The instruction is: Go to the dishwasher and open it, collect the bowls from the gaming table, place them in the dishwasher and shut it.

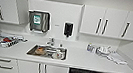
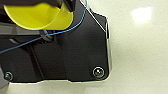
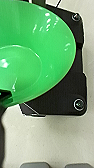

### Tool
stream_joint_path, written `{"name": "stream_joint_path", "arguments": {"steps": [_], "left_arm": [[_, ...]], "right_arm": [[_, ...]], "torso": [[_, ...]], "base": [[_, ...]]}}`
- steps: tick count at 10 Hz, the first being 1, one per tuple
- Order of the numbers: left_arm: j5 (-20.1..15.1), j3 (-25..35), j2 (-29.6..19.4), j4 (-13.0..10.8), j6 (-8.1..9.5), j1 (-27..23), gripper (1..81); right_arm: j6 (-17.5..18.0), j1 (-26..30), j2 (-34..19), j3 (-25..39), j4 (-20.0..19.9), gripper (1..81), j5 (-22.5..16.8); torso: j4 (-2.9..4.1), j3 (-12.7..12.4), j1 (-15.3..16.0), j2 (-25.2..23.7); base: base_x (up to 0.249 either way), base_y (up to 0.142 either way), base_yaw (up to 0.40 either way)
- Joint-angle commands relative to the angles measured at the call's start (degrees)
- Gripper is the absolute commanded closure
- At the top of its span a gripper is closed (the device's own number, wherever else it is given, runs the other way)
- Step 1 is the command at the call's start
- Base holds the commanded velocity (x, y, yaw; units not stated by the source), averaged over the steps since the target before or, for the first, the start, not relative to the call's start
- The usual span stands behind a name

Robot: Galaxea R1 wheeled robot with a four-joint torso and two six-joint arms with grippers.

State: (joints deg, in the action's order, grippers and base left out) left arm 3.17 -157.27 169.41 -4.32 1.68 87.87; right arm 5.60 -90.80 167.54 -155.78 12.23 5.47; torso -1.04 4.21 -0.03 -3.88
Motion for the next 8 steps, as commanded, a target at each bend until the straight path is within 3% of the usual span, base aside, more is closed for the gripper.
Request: {"name": "stream_joint_path", "arguments": {"steps": [1,8], "left_arm": [[-2.8,-0.3,-0.6,-0.2,-0.10,-2.7,81.1],[-2.8,-0.3,-0.6,-0.2,-0.10,-2.6,81.1]], "right_arm": [[0.0,2.4,-0.8,-0.2,0.1,81.1,-2.9],[-0.1,2.5,-0.8,-0.2,0.0,81.1,-2.8]], "torso": [[0.00,0.0,0.0,0.0],[0.00,0.0,0.0,0.0]], "base": [[0.139,-0.075,0.000],[0.138,-0.072,0.000]]}}
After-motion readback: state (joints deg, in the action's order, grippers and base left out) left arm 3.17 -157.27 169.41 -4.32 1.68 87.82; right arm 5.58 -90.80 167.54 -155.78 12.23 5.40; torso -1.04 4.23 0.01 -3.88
